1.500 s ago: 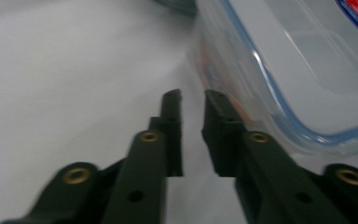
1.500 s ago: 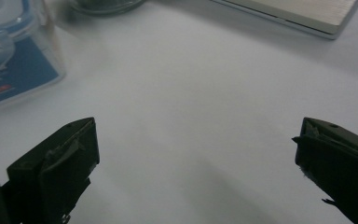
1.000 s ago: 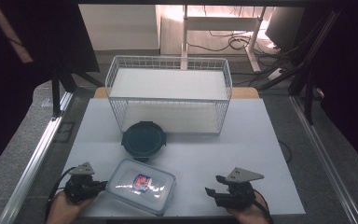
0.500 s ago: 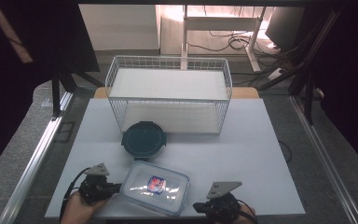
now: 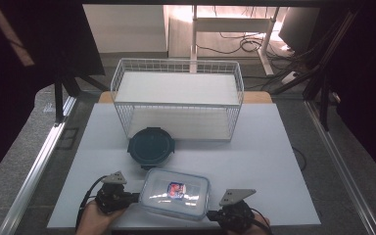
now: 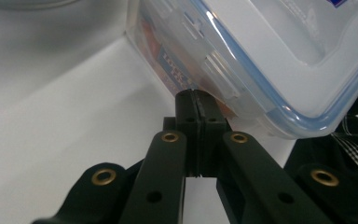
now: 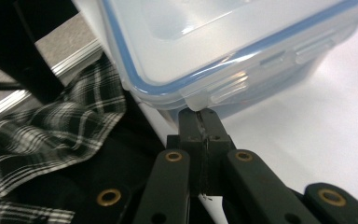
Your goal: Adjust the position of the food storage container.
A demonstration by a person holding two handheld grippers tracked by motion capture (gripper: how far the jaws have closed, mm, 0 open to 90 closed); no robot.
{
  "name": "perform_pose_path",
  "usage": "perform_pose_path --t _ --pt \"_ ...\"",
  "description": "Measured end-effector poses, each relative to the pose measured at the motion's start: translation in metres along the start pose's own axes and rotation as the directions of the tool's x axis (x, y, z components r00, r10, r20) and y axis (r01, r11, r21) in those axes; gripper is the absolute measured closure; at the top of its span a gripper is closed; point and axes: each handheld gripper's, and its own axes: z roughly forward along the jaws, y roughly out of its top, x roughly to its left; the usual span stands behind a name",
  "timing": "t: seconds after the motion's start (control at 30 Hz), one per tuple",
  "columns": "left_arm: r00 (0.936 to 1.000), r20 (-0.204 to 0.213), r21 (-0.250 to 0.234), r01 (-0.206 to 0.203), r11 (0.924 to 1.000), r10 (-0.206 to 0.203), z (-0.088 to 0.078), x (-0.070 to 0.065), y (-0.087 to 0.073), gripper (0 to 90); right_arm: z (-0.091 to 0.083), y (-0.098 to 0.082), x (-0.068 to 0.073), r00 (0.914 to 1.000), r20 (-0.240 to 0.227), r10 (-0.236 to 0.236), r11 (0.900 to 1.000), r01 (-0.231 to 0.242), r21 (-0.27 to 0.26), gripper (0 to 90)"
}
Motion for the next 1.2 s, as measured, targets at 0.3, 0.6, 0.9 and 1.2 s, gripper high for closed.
perform_pose_path --t 0.3,0.6,0.9,1.2 --pt "1.0 -0.001 -0.01 -0.005 0.9999 0.005 0.017 -0.006 0.014 90.0 -0.009 -0.001 -0.026 0.9941 0.103 0.036 0.999 -0.034 -0.029 89.0" --pt "0.9978 -0.064 -0.089 0.008 0.996 -0.014 -0.009 0.003 0.025 90.0 -0.015 -0.003 -0.032 0.9929 0.112 0.041 0.999 -0.038 -0.028 85.8" --pt "0.9874 -0.141 -0.13 -0.091 0.9873 0.073 0.003 0.002 0.109 89.6 -0.02 -0.005 -0.04 0.9869 0.15 0.06 0.998 -0.055 -0.035 78.9" --pt "0.9794 -0.177 -0.013 -0.101 0.9948 0.097 0.068 0.003 0.172 89.5 -0.023 -0.008 -0.045 0.9844 0.159 0.075 0.997 -0.069 -0.043 75.6"
